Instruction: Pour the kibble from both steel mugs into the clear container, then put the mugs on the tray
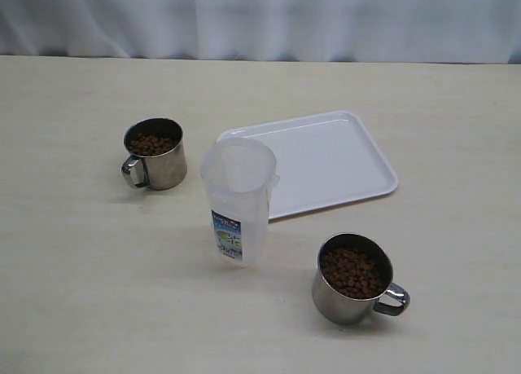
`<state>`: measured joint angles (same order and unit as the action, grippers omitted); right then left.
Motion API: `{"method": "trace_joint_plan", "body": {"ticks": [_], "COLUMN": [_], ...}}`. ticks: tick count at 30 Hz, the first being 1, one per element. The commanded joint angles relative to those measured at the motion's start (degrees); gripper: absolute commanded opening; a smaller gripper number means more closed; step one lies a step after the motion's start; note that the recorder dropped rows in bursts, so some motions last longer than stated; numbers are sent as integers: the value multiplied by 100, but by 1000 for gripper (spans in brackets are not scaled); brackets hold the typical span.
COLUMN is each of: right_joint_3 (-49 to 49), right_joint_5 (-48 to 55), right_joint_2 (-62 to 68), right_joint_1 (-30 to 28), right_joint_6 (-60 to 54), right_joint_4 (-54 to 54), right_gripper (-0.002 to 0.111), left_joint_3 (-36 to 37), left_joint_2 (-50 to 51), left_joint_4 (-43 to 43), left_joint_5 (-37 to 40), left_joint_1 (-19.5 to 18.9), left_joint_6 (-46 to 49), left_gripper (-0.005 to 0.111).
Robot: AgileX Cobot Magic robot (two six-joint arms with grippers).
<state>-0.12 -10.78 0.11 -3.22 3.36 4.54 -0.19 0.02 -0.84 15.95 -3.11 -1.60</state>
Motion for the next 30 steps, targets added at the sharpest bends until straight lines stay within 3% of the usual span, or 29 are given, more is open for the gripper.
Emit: {"method": "trace_joint_plan", "body": {"ticks": [1,5,13,18,30], "right_joint_3": [12,12,12,12,12], "right_joint_5": [124,369,-231,-457,-793], "right_joint_2": [-11,458,3285,4471,5719], "right_joint_1": [24,430,2064,2698,4190], "right_joint_6": [351,496,496,575,1515], "right_joint_4": [184,94,-1463,-1571,-1571], "right_gripper": [6,6,4,4,4], "left_joint_3": [19,19,19,19,19], "left_joint_2": [-2,-2,-2,-2,-2], "left_joint_4": [2,2,2,2,2], "left_joint_5": [-49,-49,-49,-49,-12], "left_joint_1": [47,47,47,47,47], "left_joint_6": [-17,-17,-17,-17,-17], "left_gripper": [0,0,0,0,0]}}
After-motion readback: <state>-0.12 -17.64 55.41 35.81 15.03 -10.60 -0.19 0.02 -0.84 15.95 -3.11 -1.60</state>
